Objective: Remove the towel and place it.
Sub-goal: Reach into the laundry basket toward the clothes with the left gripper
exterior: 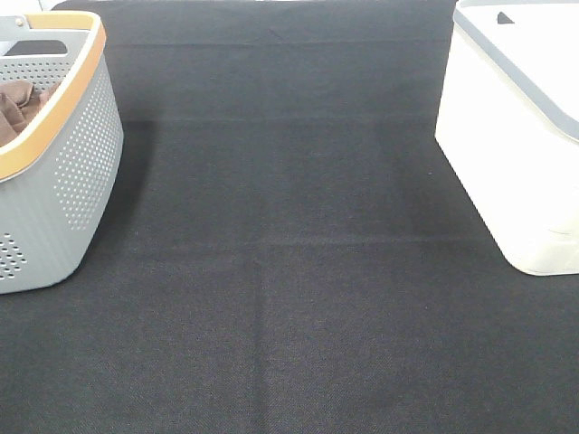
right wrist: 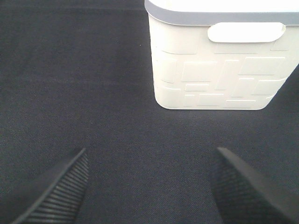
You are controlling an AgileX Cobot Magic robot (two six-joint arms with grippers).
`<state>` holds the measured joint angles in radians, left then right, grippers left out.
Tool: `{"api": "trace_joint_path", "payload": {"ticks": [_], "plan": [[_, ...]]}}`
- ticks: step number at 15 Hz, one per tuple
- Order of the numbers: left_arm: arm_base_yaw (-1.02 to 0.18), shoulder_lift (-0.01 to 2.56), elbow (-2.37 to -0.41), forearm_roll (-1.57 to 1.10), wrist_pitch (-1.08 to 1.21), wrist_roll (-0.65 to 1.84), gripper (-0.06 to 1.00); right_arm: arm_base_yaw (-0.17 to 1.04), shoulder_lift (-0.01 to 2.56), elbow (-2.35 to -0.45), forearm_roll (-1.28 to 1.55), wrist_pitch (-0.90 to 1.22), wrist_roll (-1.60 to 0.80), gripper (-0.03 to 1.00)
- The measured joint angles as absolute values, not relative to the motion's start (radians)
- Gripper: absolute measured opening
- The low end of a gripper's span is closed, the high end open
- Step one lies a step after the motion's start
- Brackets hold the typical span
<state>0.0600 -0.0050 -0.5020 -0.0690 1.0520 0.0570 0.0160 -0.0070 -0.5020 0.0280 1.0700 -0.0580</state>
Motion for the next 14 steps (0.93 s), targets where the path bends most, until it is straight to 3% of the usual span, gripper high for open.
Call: {"api": "trace_joint_path", "payload": {"ticks": [14], "plan": [[0.06,-0.005,-0.502,-0.069,1.052,0.057,0.69,0.016,-0.007,-0.502,0.028,1.07,-0.058,0.7]]}}
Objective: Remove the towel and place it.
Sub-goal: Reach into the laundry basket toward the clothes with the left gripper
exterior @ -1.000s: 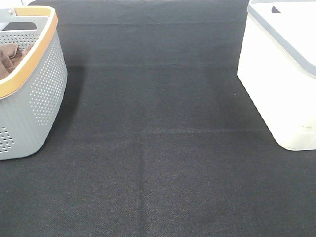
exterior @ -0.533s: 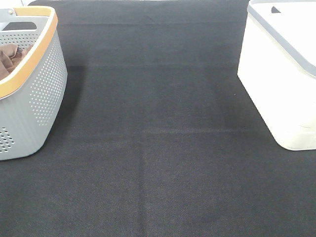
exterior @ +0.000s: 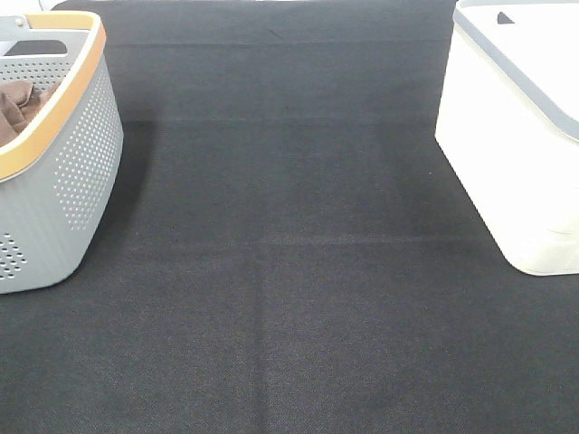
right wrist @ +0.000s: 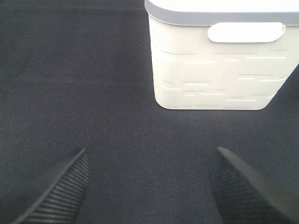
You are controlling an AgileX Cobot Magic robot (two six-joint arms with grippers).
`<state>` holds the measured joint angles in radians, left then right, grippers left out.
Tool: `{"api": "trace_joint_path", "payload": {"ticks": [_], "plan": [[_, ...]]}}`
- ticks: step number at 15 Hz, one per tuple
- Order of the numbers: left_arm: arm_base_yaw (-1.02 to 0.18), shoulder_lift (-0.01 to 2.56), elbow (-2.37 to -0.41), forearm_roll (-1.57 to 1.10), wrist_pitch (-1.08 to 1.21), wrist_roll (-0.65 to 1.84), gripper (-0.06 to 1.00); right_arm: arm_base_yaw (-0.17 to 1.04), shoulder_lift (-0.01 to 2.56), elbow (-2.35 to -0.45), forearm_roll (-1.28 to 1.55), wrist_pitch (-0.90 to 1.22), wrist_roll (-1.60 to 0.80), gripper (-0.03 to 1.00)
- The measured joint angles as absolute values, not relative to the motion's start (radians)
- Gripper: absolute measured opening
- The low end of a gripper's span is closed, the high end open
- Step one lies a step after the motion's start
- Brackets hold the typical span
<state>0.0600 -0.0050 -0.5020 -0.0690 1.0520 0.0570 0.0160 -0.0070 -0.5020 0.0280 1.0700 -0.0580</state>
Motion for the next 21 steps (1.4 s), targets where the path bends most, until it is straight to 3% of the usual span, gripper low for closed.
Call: {"api": "trace_joint_path", "payload": {"ticks": [21], "plan": [[0.06,-0.001,-0.503,-0.068,1.052,0.057,0.69,0.016,-0.007,-0.502,0.028,1.07,-0.058,0.7]]}}
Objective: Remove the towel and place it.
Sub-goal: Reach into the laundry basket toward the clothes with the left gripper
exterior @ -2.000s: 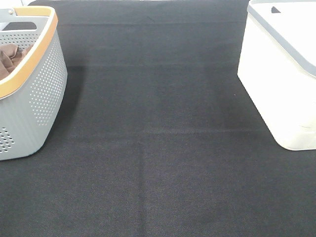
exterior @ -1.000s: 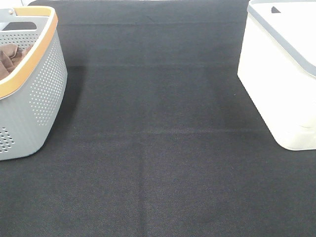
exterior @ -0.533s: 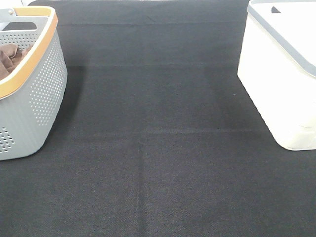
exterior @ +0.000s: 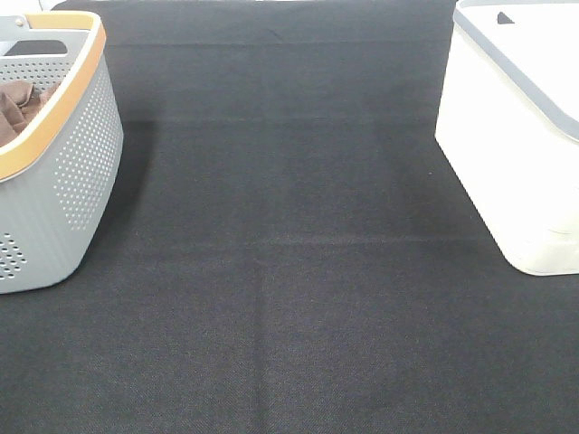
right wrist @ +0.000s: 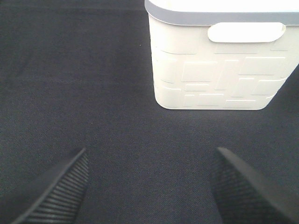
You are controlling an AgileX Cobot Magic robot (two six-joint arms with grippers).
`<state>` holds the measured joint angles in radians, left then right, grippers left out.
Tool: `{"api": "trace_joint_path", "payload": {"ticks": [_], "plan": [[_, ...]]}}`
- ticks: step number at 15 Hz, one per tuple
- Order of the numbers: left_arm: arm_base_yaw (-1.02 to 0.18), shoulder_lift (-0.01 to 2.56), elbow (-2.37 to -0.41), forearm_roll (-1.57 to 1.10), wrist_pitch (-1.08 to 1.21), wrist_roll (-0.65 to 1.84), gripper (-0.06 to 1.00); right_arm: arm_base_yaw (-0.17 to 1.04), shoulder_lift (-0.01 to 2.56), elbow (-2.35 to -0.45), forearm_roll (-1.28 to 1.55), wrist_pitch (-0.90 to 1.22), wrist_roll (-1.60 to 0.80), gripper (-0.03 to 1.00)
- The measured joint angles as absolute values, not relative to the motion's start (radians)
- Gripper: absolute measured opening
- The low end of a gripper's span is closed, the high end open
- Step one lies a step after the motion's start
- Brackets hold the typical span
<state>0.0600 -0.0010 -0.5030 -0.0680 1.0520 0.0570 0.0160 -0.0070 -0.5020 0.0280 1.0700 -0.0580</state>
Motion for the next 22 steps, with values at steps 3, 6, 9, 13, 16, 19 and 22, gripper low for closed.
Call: {"api": "trace_joint_path", "payload": {"ticks": [3,6,9,13,16,19,22], "plan": [[0.06,0.039,-0.522,0.007,0.903,0.049,0.69,0.016,-0.007,-0.502,0.027,1.07,-0.058,0.7],[0.06,0.183,-0.524,0.175,0.669,-0.064,0.69,0.016,-0.007,-0.502,0.027,1.07,-0.058,0.7],[0.06,0.344,-0.535,0.264,0.592,-0.148,0.69,0.016,-0.007,-0.502,0.027,1.07,-0.058,0.7],[0.06,0.821,-0.669,0.325,0.552,-0.288,0.69,0.016,-0.007,-0.502,0.027,1.07,-0.057,0.7],[0.06,1.125,-0.838,0.328,0.55,-0.385,0.69,0.016,-0.007,-0.502,0.027,1.07,-0.057,0.7],[0.06,1.406,-1.059,0.329,0.599,-0.415,0.69,0.016,-0.007,-0.502,0.027,1.07,-0.056,0.7],[0.06,1.586,-1.242,0.33,0.676,-0.418,0.69,0.016,-0.007,-0.502,0.027,1.07,-0.056,0.7]]}}
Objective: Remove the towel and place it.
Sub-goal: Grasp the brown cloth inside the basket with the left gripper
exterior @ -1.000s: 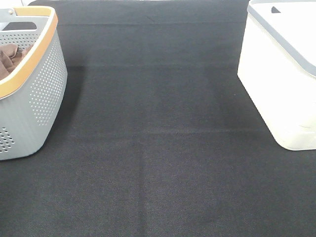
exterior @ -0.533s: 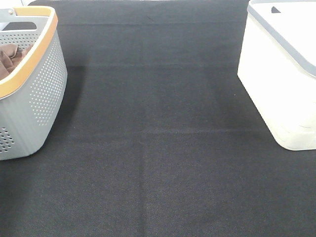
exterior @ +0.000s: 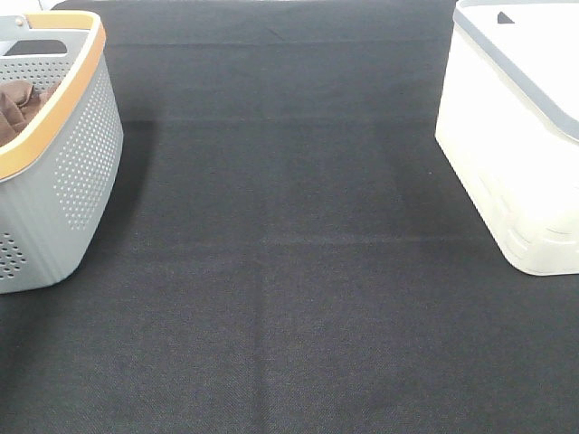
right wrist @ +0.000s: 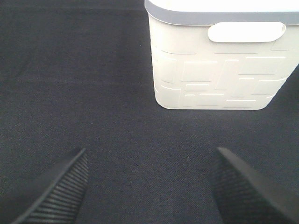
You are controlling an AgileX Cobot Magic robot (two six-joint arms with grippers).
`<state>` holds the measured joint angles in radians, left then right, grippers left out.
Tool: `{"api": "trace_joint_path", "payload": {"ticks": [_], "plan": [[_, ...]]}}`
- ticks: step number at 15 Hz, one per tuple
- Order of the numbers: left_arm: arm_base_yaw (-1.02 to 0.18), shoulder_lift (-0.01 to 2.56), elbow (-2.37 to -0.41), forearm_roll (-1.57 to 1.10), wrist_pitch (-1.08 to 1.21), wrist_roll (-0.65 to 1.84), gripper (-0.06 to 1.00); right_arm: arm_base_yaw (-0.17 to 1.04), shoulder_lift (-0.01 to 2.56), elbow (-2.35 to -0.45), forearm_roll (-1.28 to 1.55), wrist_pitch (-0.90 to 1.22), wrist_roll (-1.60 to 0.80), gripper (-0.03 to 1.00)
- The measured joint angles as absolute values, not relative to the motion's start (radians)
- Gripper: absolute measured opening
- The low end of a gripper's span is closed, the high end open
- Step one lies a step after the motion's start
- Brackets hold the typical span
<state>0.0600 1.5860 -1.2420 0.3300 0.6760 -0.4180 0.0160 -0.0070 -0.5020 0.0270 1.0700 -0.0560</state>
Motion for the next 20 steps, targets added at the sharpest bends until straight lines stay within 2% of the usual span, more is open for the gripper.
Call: {"api": "trace_joint_path", "payload": {"ticks": [6,11,12,14,15,16,17,18,20], "plan": [[0.06,1.835,-1.505,0.33,0.751,-0.398,0.69,0.016,-0.007,-0.502,0.027,1.07,-0.055,0.7],[0.06,1.986,-1.606,0.33,0.767,-0.381,0.68,0.016,-0.007,-0.502,0.027,1.07,-0.055,0.7],[0.06,2.013,-1.623,0.33,0.767,-0.379,0.65,0.016,-0.007,-0.502,0.027,1.07,-0.055,0.7],[0.06,2.056,-1.642,0.33,0.767,-0.372,0.4,0.016,-0.007,-0.502,0.027,1.07,-0.055,0.7],[0.06,2.056,-1.642,0.33,0.767,-0.372,0.4,0.016,-0.007,-0.502,0.027,1.07,-0.055,0.7],[0.06,2.065,-1.642,0.326,0.779,-0.333,0.24,0.016,-0.007,-0.502,0.027,1.07,-0.055,0.7],[0.06,2.066,-1.642,0.318,0.791,-0.298,0.04,0.016,-0.007,-0.502,0.027,1.07,-0.055,0.7],[0.06,2.063,-1.642,0.31,0.794,-0.273,0.0,0.016,-0.007,-0.502,0.027,1.07,-0.055,0.7],[0.06,2.035,-1.642,0.302,0.812,-0.259,0.0,0.016,-0.007,-0.502,0.027,1.07,-0.055,0.7]]}}
